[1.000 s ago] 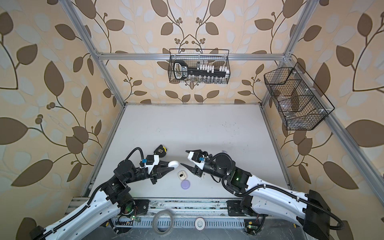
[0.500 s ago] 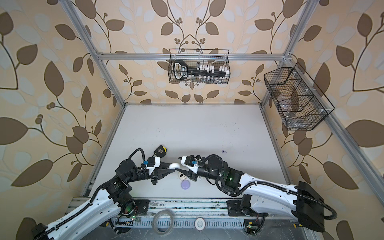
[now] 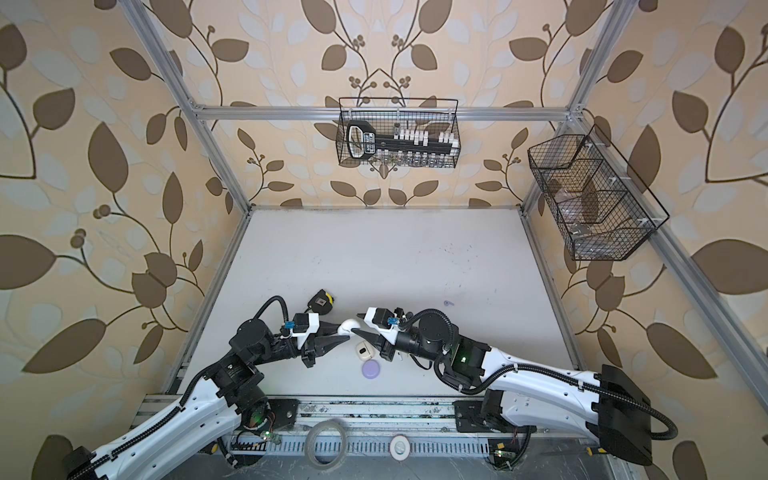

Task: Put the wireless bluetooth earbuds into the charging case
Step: 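Hold the case in the left gripper while the right gripper pushes its lid open, then move the right gripper down over a white earbud on the table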

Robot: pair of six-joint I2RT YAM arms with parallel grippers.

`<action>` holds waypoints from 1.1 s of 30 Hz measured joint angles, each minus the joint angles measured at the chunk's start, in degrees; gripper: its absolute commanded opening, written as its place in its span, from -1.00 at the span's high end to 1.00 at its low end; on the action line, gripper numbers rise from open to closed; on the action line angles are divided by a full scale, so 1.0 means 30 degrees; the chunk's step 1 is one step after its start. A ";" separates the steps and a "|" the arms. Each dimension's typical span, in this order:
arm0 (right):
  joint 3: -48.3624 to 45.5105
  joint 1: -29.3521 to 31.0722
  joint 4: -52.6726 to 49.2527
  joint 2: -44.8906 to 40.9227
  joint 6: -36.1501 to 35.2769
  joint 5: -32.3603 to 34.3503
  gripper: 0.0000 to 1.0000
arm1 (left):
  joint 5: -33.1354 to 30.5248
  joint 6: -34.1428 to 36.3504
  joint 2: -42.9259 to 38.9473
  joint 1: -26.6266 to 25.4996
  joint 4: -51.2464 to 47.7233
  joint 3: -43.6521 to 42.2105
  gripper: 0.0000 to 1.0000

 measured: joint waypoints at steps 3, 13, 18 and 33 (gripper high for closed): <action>0.0000 -0.0051 0.0328 -0.0124 0.0372 0.0415 0.32 | 0.0408 0.0109 -0.0007 0.0000 0.0153 0.0000 1.00; 0.0240 -0.0051 -0.0444 -0.0692 0.4087 0.2259 -0.15 | 0.0124 -0.0525 0.0670 0.0000 0.4328 -0.1654 1.00; 0.0619 -0.1078 -0.2820 -0.2798 0.8094 0.4335 -0.62 | -0.0845 -0.1807 0.1778 -0.0007 0.6790 -0.2004 1.00; 0.0430 -0.1843 -1.2145 -0.5654 1.4695 0.7847 -0.25 | -0.5246 -0.5778 0.2543 -0.0007 0.7002 0.2004 1.00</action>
